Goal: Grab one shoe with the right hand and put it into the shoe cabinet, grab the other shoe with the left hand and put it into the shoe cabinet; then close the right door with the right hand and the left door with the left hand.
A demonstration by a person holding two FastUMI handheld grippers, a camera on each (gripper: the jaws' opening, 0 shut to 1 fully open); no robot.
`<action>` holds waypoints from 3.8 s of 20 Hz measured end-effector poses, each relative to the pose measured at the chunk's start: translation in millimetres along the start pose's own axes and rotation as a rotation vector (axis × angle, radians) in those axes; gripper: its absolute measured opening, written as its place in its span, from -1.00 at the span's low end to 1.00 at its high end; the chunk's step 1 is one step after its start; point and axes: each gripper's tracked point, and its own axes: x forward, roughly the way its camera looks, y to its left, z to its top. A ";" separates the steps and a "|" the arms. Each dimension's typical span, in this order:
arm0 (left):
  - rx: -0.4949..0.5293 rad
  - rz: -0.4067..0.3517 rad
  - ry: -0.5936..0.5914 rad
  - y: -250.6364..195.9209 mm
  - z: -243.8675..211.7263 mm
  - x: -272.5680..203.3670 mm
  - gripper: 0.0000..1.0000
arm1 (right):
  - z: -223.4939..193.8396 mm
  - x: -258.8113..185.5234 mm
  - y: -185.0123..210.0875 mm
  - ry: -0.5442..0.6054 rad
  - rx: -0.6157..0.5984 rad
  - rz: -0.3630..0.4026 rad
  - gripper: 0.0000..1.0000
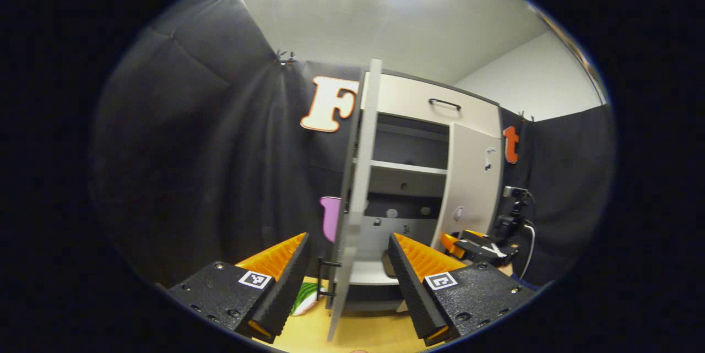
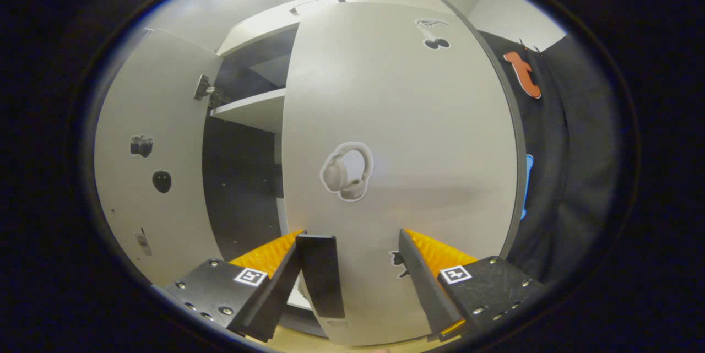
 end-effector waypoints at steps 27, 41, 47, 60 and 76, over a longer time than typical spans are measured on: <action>-0.093 -0.190 0.082 -48.1 -60.5 76.3 0.61 | 30.4 -60.4 -18.7 -0.085 0.057 0.030 1.00; -0.077 -0.288 0.166 -110.7 -111.5 120.9 0.61 | 35.5 -99.0 -95.4 -0.084 0.035 -0.123 1.00; 0.029 -0.345 0.124 -154.8 -117.1 151.7 0.71 | 36.8 -124.2 -135.0 -0.083 0.025 -0.215 1.00; -0.015 -0.356 0.141 -195.7 -138.5 210.3 0.93 | 26.4 -166.5 -214.4 -0.069 0.094 -0.391 0.94; 0.006 -0.361 0.138 -203.9 -142.5 227.1 0.99 | 19.8 -155.3 -201.0 -0.055 0.070 -0.367 1.00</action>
